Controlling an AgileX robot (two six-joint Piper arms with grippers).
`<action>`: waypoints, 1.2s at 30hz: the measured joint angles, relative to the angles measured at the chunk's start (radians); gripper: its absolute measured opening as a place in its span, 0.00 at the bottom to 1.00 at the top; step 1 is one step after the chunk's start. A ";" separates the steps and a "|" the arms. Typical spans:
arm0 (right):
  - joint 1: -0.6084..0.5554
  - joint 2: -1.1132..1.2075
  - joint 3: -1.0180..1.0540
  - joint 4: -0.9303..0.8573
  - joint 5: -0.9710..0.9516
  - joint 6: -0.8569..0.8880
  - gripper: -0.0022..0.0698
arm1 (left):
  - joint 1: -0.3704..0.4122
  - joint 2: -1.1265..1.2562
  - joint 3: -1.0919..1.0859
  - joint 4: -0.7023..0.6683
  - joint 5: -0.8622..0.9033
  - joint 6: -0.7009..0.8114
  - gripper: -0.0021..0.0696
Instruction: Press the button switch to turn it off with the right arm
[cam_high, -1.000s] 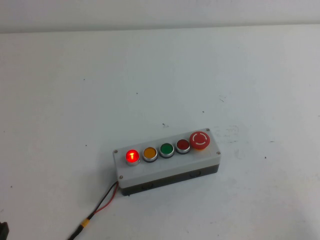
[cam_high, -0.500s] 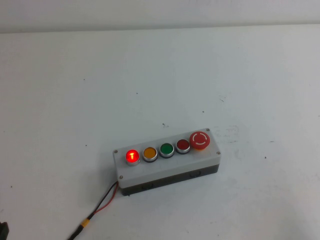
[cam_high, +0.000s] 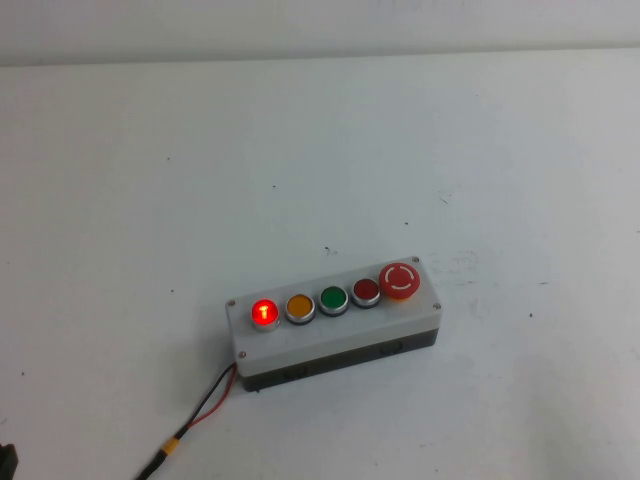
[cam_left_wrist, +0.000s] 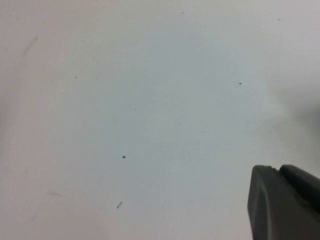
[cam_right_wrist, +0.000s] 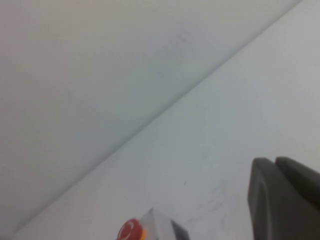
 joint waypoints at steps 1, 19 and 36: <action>0.000 0.000 -0.003 0.012 0.031 0.000 0.01 | 0.000 0.000 0.000 0.000 0.000 0.000 0.03; 0.018 0.869 -0.785 -0.487 0.868 0.000 0.01 | 0.000 0.000 0.000 0.000 0.000 0.000 0.03; 0.702 1.571 -1.375 -0.824 0.875 0.194 0.01 | 0.000 0.000 0.000 0.000 0.000 0.000 0.03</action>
